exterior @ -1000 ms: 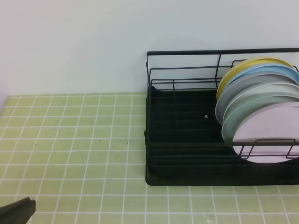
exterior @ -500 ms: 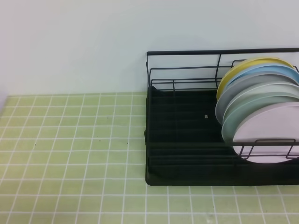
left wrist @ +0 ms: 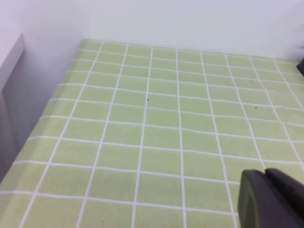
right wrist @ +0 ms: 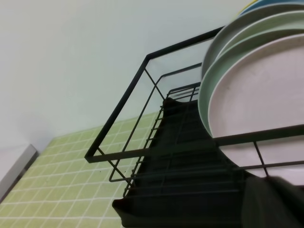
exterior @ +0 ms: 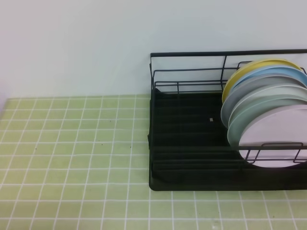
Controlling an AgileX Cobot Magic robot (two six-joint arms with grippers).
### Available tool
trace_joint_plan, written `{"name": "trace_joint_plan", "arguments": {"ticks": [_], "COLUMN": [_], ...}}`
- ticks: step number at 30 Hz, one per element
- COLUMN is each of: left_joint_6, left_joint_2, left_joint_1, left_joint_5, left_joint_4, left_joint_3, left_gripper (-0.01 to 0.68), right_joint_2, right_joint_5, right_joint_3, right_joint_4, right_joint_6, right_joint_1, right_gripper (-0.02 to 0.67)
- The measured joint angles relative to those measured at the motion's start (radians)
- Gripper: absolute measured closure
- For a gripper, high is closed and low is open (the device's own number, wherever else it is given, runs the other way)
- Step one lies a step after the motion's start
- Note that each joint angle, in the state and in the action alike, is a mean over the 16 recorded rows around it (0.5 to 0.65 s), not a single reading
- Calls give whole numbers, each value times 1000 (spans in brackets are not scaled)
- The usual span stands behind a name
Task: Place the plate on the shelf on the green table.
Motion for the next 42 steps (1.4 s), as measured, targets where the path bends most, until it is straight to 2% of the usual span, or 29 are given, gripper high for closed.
{"name": "trace_joint_plan", "arguments": {"ticks": [14,22,26,31,38,42], "left_joint_6": [8,8,9,9,9,9], "left_joint_2": [0,0,0,0,0,0], "left_joint_1": [4,4,4,4,4,4], "left_joint_5": [4,4,4,4,4,4], "left_joint_4": [1,1,1,1,0,0], "left_joint_3": [0,0,0,0,0,0], "left_gripper": [676,676,676,676,676,676], "right_joint_2": [0,0,-1,-21,-113,-194], "right_joint_5": [0,-23,-37,-38,15,69], "right_joint_3": [0,0,0,0,3,19], "right_joint_4": [-1,-41,-216,-538,-1053,-1257], "right_joint_6": [-3,-77,-29,110,468,657], "right_joint_1": [0,0,0,-10,-105,-188], "right_gripper": [651,651,651,651,651,651]}}
